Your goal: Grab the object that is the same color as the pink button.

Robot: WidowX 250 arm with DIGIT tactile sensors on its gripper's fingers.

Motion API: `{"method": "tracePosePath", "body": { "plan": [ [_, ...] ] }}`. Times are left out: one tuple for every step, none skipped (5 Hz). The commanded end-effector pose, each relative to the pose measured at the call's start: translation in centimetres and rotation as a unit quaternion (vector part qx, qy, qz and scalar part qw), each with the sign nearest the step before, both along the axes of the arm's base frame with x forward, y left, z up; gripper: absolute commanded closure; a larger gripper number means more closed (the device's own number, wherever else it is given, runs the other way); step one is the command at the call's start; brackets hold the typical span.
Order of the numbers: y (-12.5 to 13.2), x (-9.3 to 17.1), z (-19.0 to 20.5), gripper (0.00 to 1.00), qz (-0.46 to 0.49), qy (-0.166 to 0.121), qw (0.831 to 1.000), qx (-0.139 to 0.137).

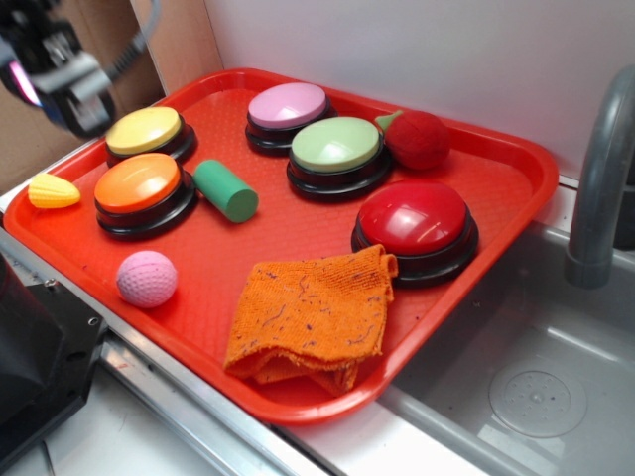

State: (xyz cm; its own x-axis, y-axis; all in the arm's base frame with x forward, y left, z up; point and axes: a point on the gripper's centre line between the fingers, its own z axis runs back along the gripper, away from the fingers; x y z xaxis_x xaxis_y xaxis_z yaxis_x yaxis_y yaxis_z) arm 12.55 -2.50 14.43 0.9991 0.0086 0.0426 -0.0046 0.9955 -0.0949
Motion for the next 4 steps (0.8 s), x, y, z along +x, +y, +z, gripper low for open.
{"method": "tracePosePath", "body": {
  "plan": [
    [-0.8,0.7,-4.9,0.0,-0.028,0.025,0.999,0.001],
    [-0.6,0.3,-7.1,0.0,-0.023,0.028,0.999,0.013],
    [-0.2,0.1,-8.9,0.0,-0.018,0.037,0.999,0.023],
    [0.3,-0.2,-10.0,0.0,-0.005,0.053,0.997,0.049]
  ]
}}
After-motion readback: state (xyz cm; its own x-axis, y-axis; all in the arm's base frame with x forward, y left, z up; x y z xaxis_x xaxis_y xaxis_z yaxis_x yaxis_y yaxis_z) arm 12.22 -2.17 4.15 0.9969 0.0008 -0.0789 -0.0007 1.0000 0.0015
